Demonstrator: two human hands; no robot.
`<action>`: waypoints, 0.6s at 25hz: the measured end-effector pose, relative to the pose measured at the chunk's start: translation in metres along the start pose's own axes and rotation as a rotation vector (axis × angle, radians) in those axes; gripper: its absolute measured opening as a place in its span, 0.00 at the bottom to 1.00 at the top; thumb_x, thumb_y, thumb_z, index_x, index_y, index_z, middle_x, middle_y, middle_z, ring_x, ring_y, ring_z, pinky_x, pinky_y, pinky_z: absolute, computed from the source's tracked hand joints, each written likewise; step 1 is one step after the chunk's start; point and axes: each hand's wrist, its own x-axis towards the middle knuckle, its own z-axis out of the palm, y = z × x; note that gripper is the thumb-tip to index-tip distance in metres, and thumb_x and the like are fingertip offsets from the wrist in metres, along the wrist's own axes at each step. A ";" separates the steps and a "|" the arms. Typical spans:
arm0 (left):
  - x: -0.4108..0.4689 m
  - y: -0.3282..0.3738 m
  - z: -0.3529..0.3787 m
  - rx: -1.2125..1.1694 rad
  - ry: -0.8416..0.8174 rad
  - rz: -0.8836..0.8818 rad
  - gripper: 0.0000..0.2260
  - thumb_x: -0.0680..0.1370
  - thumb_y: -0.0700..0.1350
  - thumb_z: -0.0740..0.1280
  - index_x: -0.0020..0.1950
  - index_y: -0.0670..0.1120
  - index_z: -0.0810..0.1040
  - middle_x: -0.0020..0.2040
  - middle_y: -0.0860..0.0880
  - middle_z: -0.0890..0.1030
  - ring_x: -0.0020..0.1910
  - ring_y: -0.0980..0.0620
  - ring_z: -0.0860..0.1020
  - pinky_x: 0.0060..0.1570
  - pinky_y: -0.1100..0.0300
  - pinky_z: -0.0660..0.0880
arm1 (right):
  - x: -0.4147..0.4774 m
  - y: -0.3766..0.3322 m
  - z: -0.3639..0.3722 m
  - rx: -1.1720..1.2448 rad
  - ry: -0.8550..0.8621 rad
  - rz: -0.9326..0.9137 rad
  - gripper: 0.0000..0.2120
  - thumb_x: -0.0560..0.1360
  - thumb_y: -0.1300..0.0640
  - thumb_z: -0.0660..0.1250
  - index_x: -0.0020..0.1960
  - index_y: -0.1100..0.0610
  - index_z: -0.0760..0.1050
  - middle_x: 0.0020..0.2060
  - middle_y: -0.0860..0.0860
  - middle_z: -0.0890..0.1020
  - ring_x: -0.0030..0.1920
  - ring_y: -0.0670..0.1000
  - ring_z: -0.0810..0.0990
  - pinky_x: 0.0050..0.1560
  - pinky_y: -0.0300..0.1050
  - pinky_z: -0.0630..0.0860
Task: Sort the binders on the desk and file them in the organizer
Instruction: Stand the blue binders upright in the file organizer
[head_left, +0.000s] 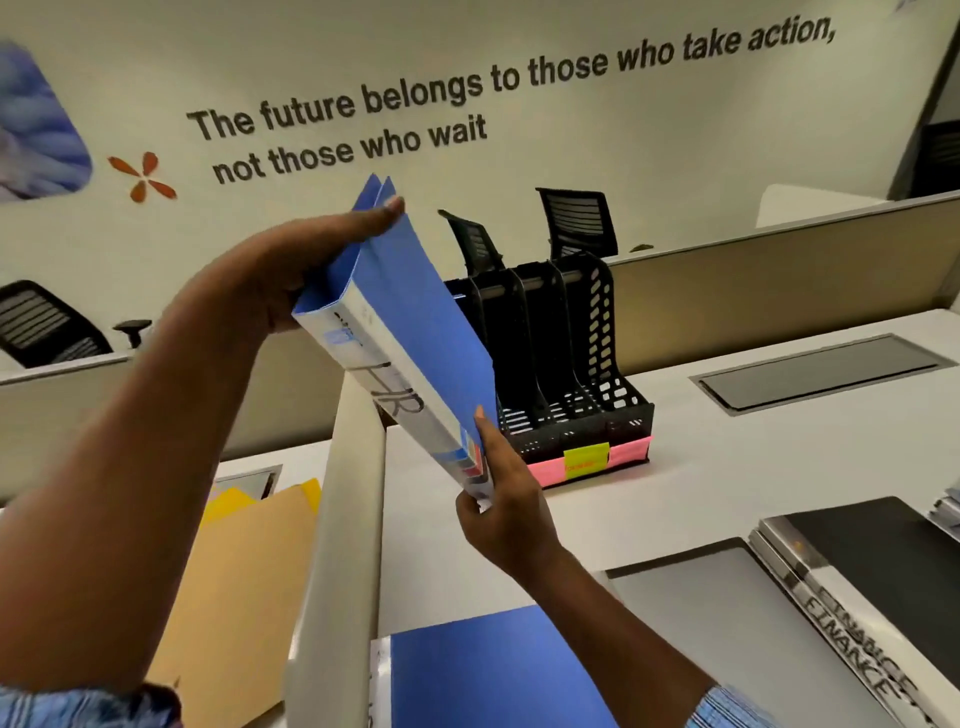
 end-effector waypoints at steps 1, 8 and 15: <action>0.005 0.002 -0.005 0.130 0.067 -0.024 0.11 0.75 0.50 0.68 0.50 0.44 0.82 0.51 0.42 0.84 0.44 0.45 0.83 0.49 0.51 0.79 | 0.006 0.009 0.004 0.000 -0.021 -0.025 0.37 0.67 0.71 0.68 0.74 0.66 0.59 0.72 0.57 0.67 0.72 0.56 0.67 0.61 0.55 0.75; 0.025 -0.005 -0.010 0.423 0.306 0.059 0.12 0.76 0.36 0.61 0.58 0.44 0.75 0.51 0.41 0.82 0.43 0.40 0.82 0.44 0.51 0.79 | 0.045 0.059 0.041 0.025 -0.076 -0.051 0.38 0.70 0.67 0.65 0.77 0.57 0.55 0.75 0.49 0.62 0.75 0.51 0.60 0.70 0.53 0.67; 0.040 -0.023 0.005 0.429 0.308 0.375 0.22 0.78 0.35 0.57 0.66 0.56 0.68 0.54 0.52 0.82 0.44 0.49 0.84 0.39 0.50 0.82 | 0.092 0.103 0.071 0.029 0.030 0.149 0.39 0.73 0.68 0.65 0.77 0.50 0.52 0.73 0.42 0.58 0.73 0.33 0.48 0.73 0.53 0.61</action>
